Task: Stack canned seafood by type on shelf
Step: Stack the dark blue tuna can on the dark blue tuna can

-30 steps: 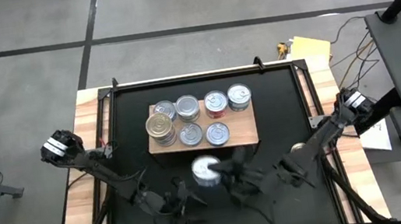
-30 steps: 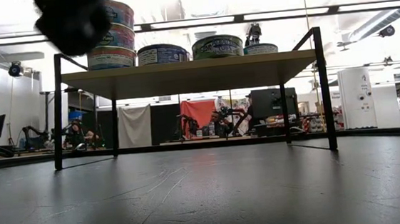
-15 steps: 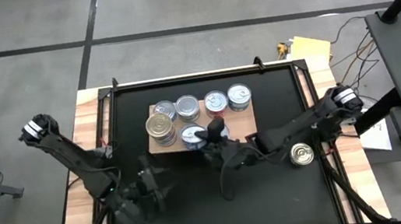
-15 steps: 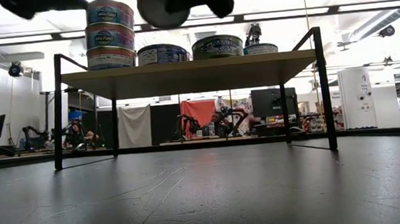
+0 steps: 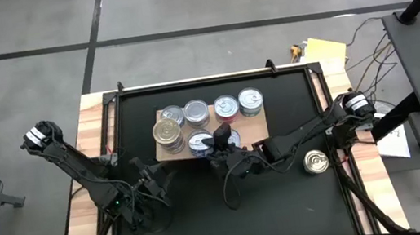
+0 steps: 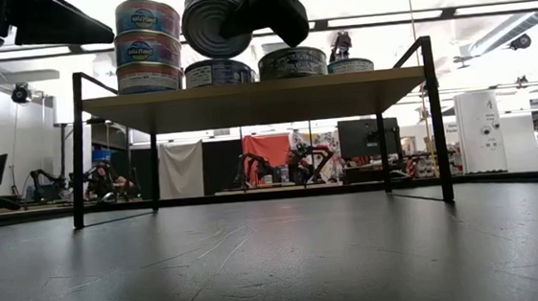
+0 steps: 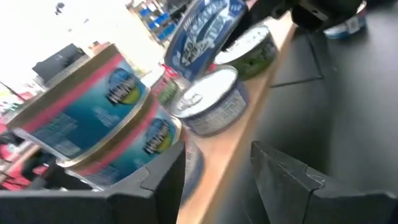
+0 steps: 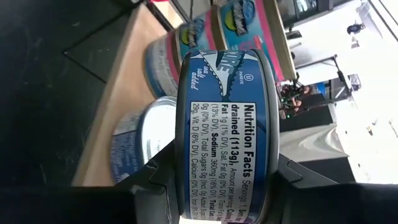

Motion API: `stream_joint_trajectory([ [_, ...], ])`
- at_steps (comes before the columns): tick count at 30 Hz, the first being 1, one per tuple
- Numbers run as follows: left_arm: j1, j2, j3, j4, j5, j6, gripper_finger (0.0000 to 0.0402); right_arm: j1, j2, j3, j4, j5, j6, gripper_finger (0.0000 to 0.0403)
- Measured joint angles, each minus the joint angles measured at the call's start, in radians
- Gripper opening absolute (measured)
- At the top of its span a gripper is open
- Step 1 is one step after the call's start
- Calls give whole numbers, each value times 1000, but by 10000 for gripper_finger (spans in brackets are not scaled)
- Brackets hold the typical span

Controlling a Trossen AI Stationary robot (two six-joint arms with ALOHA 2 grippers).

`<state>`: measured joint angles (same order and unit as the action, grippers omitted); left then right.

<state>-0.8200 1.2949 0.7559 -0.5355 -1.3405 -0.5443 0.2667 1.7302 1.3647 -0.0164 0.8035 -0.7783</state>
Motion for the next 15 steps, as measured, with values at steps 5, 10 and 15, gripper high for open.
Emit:
stream_joint_trajectory([
  [5,0,0,0,-15,-29,10,164,-14,4,0,0,-2,14,126],
  [10,0,0,0,-39,-5,11,164,-26,5,0,3,-31,27,129],
  [15,0,0,-2,-52,-8,11,164,-43,5,0,5,-48,42,128],
])
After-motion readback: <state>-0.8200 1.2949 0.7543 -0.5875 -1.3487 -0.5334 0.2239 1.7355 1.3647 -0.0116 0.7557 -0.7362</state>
